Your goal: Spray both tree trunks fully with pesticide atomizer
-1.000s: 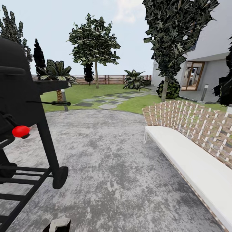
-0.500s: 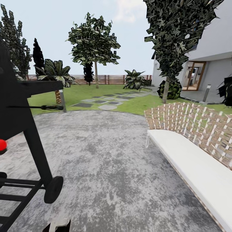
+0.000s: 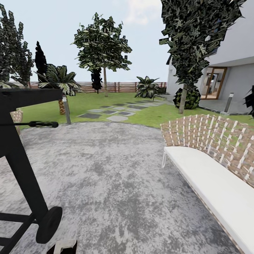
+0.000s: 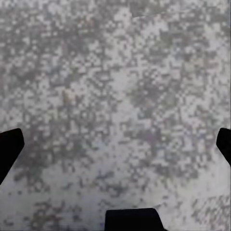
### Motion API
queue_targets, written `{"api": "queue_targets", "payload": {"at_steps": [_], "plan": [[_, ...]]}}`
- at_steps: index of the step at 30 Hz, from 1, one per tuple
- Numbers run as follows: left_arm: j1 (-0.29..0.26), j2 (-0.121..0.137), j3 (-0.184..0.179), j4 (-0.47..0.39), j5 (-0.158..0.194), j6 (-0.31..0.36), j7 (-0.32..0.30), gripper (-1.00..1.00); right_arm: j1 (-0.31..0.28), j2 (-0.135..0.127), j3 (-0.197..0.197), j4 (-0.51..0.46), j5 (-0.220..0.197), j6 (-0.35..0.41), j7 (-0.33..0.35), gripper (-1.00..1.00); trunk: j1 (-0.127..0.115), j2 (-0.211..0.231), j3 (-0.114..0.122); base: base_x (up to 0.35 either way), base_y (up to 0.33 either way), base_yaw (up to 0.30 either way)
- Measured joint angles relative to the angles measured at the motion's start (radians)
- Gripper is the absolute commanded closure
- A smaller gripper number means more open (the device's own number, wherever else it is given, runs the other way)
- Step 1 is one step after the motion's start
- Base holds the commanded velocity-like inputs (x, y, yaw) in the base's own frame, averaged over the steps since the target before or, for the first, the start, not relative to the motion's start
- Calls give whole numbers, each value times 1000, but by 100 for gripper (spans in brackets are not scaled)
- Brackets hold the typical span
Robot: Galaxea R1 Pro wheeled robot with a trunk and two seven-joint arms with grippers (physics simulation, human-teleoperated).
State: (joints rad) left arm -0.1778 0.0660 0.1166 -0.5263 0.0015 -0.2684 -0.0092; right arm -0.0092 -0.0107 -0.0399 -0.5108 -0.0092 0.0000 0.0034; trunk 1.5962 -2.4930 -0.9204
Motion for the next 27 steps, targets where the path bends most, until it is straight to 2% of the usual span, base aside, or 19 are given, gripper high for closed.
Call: {"api": "queue_targets", "payload": {"at_steps": [27], "plan": [[0, 0, -1, 0, 0, 0, 0, -100, 0, 0, 0, 0, 0, 0, 0, -100, 0, 0, 0, 328, 0, 0]]}}
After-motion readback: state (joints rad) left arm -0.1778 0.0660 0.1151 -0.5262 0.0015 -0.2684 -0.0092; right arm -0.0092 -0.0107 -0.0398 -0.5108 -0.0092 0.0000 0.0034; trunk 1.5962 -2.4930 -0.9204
